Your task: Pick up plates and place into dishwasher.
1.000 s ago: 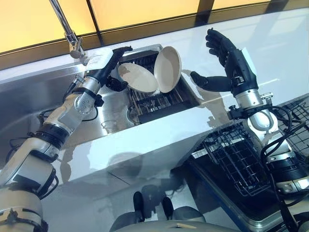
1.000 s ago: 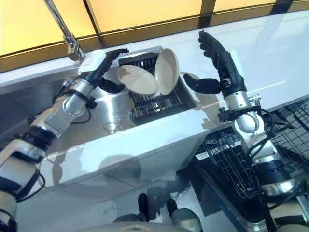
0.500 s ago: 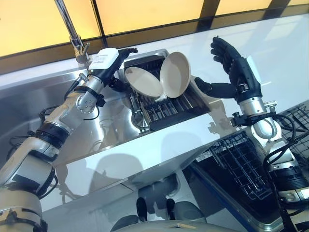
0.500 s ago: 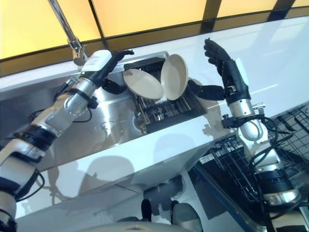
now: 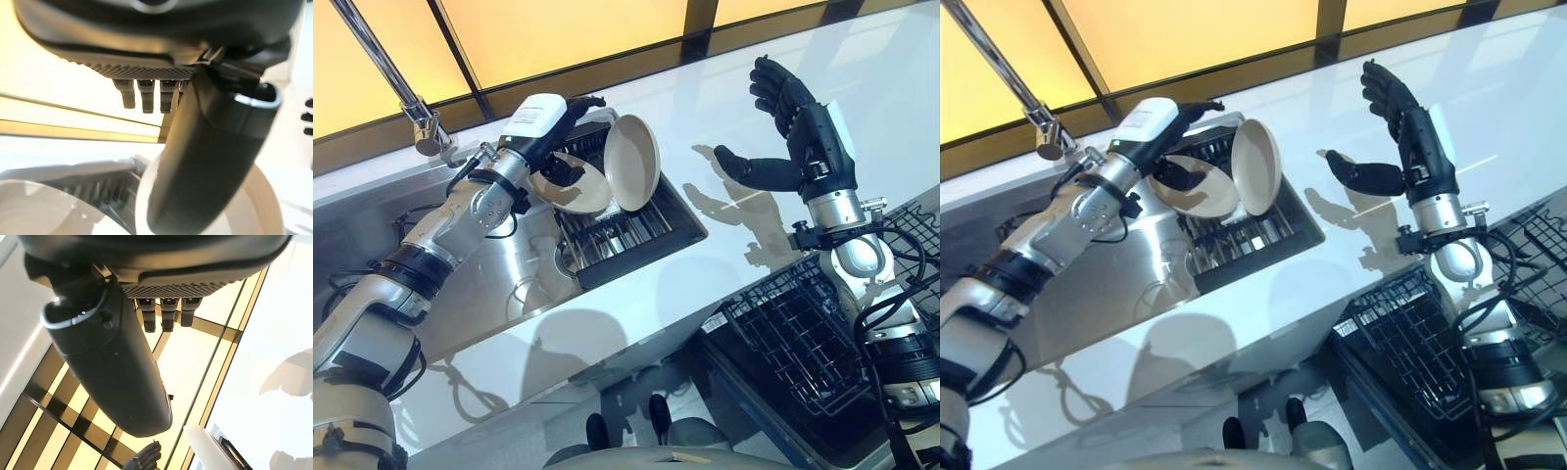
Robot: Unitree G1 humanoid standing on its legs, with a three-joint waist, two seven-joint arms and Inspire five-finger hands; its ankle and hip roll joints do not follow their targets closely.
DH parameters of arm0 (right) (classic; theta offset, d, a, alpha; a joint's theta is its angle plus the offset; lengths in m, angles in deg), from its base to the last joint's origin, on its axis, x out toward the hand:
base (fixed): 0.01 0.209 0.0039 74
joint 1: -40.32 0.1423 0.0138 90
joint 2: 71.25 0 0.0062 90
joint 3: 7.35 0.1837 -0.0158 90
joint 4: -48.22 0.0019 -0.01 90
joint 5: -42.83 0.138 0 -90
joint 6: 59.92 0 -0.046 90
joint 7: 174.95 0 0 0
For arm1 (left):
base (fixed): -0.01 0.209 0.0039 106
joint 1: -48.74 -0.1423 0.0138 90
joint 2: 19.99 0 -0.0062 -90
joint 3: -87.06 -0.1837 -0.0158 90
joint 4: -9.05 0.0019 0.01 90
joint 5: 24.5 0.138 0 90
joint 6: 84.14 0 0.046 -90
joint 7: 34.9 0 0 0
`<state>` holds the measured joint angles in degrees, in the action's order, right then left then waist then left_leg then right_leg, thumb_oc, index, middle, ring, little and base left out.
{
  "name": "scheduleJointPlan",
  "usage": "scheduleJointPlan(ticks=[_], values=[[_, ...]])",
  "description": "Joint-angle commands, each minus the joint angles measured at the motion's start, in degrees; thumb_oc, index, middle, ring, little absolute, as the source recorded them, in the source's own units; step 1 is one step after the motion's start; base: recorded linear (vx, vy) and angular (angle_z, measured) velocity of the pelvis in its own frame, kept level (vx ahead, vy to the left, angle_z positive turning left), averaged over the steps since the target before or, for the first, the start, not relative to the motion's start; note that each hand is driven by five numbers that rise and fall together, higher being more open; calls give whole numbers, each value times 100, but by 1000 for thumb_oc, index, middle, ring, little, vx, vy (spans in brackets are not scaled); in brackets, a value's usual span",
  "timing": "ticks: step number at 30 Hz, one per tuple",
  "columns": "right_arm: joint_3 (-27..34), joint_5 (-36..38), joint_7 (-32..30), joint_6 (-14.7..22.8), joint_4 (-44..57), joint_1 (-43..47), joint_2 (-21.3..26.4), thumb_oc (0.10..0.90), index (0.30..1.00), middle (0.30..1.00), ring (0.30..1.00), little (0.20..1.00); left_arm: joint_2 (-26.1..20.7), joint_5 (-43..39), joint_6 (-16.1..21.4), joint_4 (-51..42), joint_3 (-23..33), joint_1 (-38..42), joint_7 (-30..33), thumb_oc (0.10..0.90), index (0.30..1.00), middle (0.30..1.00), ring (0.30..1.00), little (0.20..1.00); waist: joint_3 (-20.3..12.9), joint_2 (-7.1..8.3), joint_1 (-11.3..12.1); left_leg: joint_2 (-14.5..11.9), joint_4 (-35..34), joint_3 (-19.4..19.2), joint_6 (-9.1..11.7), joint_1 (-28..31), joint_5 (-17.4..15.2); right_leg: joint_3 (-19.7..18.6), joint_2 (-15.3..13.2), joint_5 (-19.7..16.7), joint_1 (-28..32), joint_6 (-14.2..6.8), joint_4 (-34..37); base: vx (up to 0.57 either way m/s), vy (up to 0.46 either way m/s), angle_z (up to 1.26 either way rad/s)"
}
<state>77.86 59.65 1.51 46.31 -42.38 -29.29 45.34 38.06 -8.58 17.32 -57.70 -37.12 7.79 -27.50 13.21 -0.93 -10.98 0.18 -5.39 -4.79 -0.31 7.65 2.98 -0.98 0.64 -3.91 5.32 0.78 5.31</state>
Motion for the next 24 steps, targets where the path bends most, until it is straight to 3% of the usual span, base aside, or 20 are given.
scheduleJointPlan(ticks=[1,9,24], values=[[391,83,-67,352,432,194,255,800,900,900,900,900,-13,61,48,-6,-119,910,159,800,900,900,900,900,-1151,-20,96,188,39,-219,-276,106,-668,-50,141,381,142,-251,-31,65,-30,1],[464,146,135,263,548,16,273,800,900,900,900,900,13,235,-66,37,-305,1109,-25,800,900,900,900,900,-1168,-83,-42,158,39,-345,-269,179,-713,-141,160,395,153,-274,-31,56,-28,-5],[558,294,660,274,810,-319,404,800,900,900,900,900,-121,566,-272,518,-405,1272,369,800,900,900,900,900,-1180,-218,-286,111,39,-644,-265,262,-793,-347,178,392,117,-304,-31,55,-15,-8]])
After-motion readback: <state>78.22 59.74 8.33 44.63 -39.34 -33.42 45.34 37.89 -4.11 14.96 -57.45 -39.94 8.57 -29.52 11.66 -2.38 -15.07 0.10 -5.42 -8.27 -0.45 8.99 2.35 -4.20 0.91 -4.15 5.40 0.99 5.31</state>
